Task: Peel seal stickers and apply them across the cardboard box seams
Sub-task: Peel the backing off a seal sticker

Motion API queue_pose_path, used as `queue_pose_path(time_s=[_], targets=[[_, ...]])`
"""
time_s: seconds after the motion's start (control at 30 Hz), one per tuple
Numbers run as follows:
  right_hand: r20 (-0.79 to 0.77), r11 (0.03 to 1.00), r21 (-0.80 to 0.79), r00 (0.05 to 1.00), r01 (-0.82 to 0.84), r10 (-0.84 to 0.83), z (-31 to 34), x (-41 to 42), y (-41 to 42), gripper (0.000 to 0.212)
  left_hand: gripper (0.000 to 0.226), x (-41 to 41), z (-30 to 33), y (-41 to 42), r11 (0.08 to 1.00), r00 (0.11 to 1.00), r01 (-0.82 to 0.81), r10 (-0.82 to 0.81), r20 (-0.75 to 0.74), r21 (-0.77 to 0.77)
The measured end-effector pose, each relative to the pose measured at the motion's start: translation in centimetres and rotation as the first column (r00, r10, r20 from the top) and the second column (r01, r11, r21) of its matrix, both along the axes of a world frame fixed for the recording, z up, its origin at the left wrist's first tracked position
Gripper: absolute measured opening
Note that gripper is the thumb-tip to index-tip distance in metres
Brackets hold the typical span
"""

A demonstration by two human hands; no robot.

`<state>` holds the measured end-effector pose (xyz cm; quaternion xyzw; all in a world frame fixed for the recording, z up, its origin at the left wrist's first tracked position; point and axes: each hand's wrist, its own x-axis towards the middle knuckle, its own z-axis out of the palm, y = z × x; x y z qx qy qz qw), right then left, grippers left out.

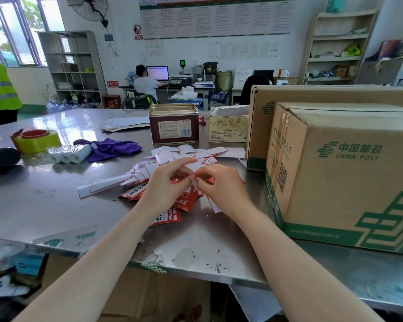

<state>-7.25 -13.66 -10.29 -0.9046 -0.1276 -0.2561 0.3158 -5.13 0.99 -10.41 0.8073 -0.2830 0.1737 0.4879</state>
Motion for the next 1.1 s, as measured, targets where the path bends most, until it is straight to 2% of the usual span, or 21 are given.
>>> queue_pose_path(time_s=[0.27,0.4,0.57,1.1], targets=[[-0.013,1.000,0.021,1.000,-0.015,0.016,0.09,-0.11,0.14,0.020,0.037,-0.02,0.01,0.02,0.999,1.000,-0.012,0.011,-0.027,-0.036],[-0.027,0.997,0.082,1.000,-0.011,0.013,-0.07,0.05,0.19,0.018,0.036,-0.13,0.22,-0.04,0.994,0.998,0.012,-0.018,-0.057,-0.105],[-0.004,0.998,0.063,1.000,0.015,-0.015,0.19,-0.10,0.10,0.018,0.037,-0.07,0.17,0.02,0.986,0.994,0.012,-0.030,-0.106,-0.164],[-0.004,0.997,0.007,0.997,0.074,-0.074,0.15,0.08,0.00,0.024,0.031,-0.08,0.23,0.01,0.992,0.993,-0.006,-0.009,-0.116,-0.129]])
